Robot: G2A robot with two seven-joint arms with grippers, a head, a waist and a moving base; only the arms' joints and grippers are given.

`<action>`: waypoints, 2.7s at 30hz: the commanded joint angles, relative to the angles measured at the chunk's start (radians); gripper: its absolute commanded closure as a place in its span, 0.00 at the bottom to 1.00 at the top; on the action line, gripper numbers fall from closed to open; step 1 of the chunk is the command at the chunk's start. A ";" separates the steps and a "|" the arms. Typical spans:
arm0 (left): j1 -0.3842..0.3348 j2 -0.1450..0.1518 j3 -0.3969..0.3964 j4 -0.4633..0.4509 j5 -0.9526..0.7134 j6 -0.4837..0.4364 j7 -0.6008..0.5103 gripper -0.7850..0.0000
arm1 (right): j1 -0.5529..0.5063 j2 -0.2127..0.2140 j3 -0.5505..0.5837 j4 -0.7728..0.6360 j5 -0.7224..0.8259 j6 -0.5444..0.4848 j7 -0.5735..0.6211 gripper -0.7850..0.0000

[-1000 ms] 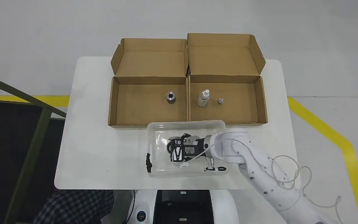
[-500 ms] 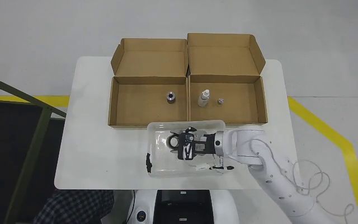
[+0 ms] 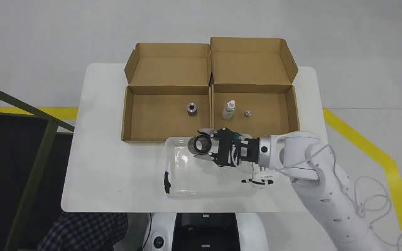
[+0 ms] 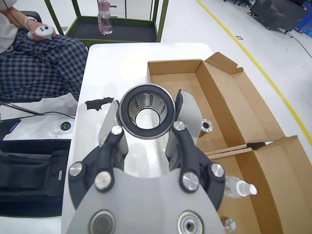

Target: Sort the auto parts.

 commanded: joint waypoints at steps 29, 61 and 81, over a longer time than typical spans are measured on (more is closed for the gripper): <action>0.000 0.000 0.000 0.000 0.000 0.000 0.000 0.00 | 0.093 0.006 -0.051 0.092 0.053 0.060 0.016 1.00; 0.000 0.000 0.000 0.000 0.000 0.000 0.000 0.00 | 0.405 -0.116 -0.381 0.505 -0.077 0.321 0.043 1.00; 0.000 0.000 0.000 0.000 0.000 0.000 0.000 0.00 | 0.474 -0.172 -0.444 0.656 -0.063 0.347 0.099 0.82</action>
